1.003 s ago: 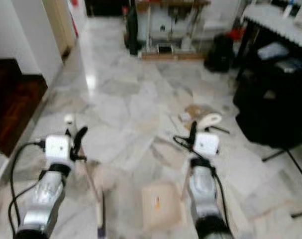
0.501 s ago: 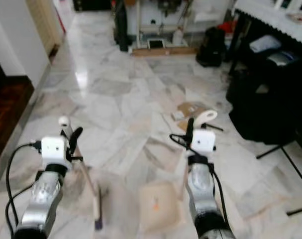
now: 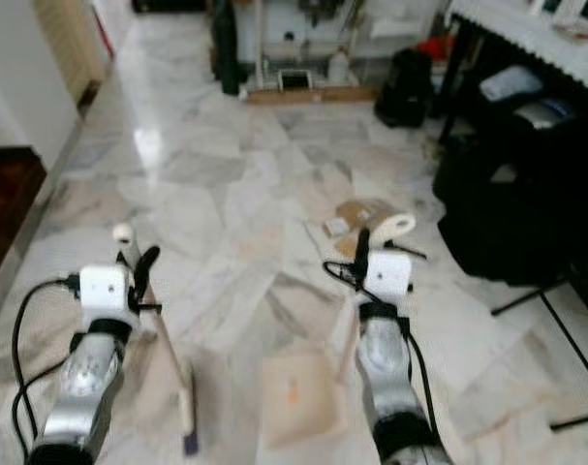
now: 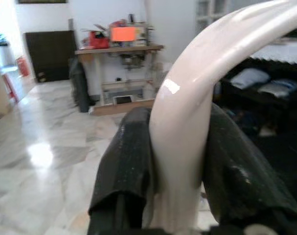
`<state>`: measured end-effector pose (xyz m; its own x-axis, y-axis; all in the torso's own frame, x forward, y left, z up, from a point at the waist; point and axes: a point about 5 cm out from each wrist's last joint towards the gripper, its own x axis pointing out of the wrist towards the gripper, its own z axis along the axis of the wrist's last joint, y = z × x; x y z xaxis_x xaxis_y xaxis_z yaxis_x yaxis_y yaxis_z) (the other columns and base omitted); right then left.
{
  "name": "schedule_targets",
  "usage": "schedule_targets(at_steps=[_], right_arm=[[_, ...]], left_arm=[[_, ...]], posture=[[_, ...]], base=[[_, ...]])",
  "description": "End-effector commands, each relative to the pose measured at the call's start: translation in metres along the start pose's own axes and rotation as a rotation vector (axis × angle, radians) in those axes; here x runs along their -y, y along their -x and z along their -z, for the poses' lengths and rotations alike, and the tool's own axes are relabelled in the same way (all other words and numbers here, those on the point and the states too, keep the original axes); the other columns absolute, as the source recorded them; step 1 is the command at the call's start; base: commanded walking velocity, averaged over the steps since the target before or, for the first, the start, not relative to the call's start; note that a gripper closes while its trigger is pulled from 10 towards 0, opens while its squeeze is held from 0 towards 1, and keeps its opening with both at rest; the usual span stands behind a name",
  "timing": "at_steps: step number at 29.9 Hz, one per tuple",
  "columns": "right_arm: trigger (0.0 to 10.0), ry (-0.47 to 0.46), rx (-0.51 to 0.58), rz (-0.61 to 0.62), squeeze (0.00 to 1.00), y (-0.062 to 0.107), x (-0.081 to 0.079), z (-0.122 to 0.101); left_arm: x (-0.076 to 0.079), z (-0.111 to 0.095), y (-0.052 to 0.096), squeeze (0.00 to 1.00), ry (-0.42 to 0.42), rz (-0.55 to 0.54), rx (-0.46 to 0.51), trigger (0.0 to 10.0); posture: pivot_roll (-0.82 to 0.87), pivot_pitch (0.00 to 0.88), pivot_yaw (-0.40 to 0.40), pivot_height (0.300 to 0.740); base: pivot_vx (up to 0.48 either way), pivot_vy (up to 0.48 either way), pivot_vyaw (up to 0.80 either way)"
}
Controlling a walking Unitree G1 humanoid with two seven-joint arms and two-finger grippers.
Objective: Sweep floor
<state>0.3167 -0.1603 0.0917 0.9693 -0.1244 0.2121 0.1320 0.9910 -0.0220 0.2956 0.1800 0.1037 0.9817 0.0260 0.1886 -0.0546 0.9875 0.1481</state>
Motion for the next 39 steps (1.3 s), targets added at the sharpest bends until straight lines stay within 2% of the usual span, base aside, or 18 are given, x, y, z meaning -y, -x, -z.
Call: schedule_targets(at_steps=[1,5,39], right_arm=[[10.0,0.030,0.049,-0.005,0.00,-0.0065,0.0042,-0.0102],[10.0,0.023,0.045,-0.011,0.00,-0.0064,0.0035,-0.0103],[10.0,-0.006,0.035,-0.016,0.00,-0.0060,0.0016,-0.0107]], left_arm=[[-0.0012,-0.0075,-0.0026,0.00,-0.008,-0.004,0.036,10.0],[-0.0007,-0.0077,-0.0022,0.00,-0.005,-0.005,0.036,10.0],[-0.0002,-0.0070,0.0007,0.00,-0.003,-0.013,0.031,10.0]], posture=[[-0.01,0.044,-0.024,0.740],[-0.01,0.046,-0.028,0.740],[-0.01,0.077,-0.032,0.740]], base=[[0.285,0.000,0.58],[0.280,0.000,0.68],[0.283,0.000,0.00]])
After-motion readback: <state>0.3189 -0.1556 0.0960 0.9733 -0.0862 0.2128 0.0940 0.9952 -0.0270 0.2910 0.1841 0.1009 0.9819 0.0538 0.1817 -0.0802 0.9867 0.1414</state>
